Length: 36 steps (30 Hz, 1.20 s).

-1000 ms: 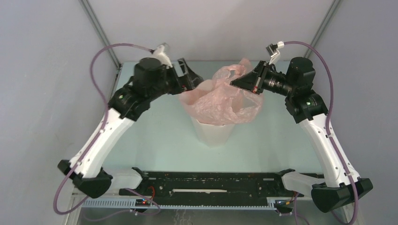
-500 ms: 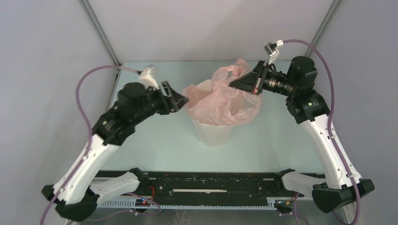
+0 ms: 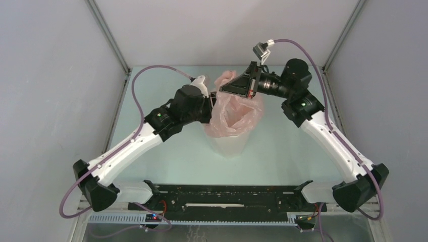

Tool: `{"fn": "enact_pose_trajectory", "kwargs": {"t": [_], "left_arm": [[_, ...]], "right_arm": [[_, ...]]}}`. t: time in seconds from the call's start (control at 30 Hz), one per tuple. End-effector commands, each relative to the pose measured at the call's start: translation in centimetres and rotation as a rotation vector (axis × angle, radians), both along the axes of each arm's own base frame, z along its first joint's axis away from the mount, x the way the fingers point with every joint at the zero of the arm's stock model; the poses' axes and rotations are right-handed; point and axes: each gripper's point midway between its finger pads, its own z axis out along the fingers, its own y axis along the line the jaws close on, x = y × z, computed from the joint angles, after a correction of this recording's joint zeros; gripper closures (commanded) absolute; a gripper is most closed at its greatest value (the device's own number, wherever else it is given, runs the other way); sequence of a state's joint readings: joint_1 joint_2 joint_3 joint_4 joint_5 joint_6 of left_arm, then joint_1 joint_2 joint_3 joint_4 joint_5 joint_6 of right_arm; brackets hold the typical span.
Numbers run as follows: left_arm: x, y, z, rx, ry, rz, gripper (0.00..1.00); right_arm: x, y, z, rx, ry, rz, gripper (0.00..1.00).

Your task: Put the trash bags into the trash bin

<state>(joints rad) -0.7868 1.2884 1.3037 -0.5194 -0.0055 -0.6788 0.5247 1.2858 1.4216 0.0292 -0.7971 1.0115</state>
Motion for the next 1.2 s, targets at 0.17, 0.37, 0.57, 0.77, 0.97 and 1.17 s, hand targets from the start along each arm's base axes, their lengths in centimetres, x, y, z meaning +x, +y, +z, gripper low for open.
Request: {"fn": "enact_pose_trajectory", "kwargs": {"t": [0.17, 0.37, 0.57, 0.77, 0.97, 1.17], "left_arm": [[-3.2, 8.1, 8.8, -0.048, -0.219, 0.091, 0.17], [-5.1, 11.2, 12.0, -0.176, -0.252, 0.177, 0.07], [-7.6, 7.8, 18.8, -0.384, -0.362, -0.046, 0.03], [-5.9, 3.6, 17.3, -0.337, -0.273, -0.114, 0.04], [-3.6, 2.9, 15.5, -0.277, -0.215, -0.035, 0.35], [-3.4, 2.8, 16.0, -0.258, -0.227, -0.046, 0.81]], "right_arm": [[2.7, 1.9, -2.4, -0.026, 0.011, -0.024, 1.00], [2.8, 3.8, -2.5, -0.019, 0.032, 0.027, 1.00], [2.3, 3.4, -1.7, -0.113, 0.032, -0.033, 1.00], [1.2, 2.2, -0.2, -0.117, 0.050, -0.072, 0.94], [0.0, 0.9, -0.3, -0.151, 0.034, -0.094, 0.73], [-0.4, -1.0, -0.7, -0.193, 0.011, -0.124, 0.40]]}}
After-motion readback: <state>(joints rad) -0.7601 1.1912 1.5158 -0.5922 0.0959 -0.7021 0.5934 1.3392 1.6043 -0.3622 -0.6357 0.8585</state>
